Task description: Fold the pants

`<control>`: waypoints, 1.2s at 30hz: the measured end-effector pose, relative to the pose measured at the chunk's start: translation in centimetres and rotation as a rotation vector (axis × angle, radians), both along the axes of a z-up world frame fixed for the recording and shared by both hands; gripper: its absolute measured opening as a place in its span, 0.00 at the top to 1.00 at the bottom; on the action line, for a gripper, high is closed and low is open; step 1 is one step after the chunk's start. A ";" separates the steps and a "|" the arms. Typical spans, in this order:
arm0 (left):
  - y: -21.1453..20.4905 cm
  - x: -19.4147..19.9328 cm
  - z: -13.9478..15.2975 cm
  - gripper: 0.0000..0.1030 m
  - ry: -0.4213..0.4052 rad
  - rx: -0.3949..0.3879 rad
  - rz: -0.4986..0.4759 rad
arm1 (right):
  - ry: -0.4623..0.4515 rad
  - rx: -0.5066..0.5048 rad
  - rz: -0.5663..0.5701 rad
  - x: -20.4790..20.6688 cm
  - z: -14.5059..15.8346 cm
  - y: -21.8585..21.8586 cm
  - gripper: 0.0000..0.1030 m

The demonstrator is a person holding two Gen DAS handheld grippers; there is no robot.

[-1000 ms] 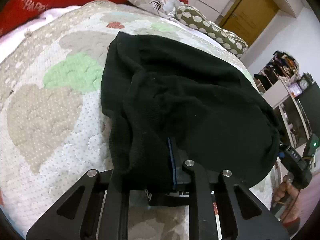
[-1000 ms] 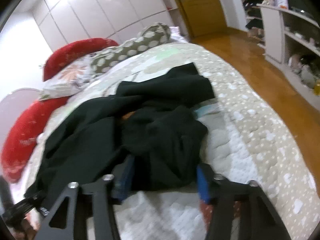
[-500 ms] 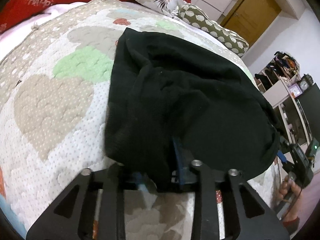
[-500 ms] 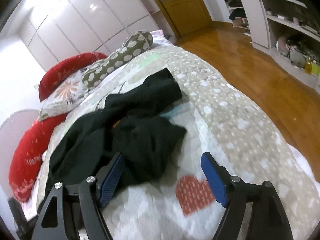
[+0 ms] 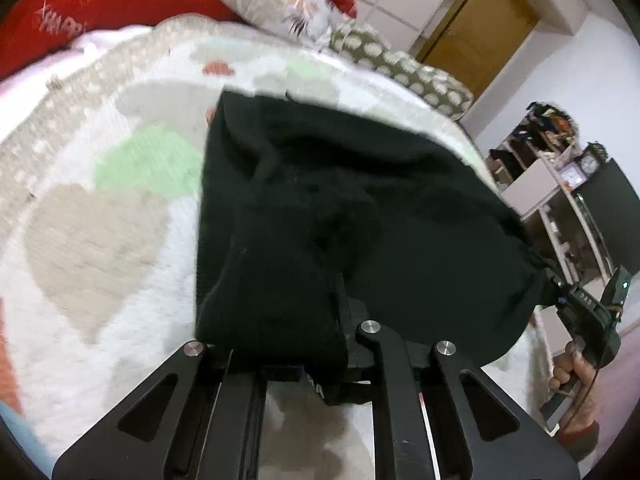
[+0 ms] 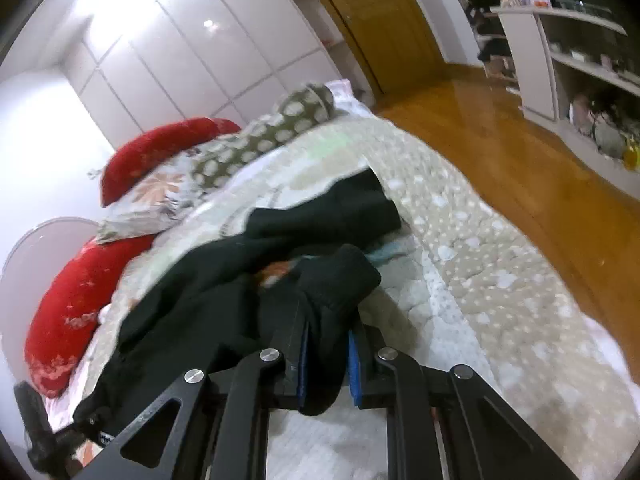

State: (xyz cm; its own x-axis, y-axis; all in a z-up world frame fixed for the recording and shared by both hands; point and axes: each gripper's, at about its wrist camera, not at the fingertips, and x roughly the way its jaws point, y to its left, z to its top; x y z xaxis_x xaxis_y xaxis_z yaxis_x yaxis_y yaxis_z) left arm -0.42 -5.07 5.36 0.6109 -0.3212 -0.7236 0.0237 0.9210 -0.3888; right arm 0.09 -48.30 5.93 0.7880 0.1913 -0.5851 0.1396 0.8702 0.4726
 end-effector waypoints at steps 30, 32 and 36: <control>4.3 -6.5 -2.3 0.91 0.066 0.110 0.027 | 0.163 -0.319 -0.001 -8.5 -0.6 -0.2 0.85; 4.4 -6.6 -2.7 0.90 0.077 0.091 0.033 | 0.184 -0.352 -0.006 -8.3 -1.0 -0.1 0.85; 4.6 -7.1 -3.0 0.85 0.083 0.095 0.057 | 0.236 -0.415 -0.017 -7.4 -2.6 0.0 0.85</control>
State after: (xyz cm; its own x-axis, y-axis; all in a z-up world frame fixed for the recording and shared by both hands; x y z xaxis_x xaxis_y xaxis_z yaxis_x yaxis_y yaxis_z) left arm -7.47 -0.48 2.39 0.5625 -0.2152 -0.7983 -0.0581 0.9529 -0.2978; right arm -7.30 -48.32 3.38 0.6253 -0.1082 -0.7729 0.2168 0.9754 0.0388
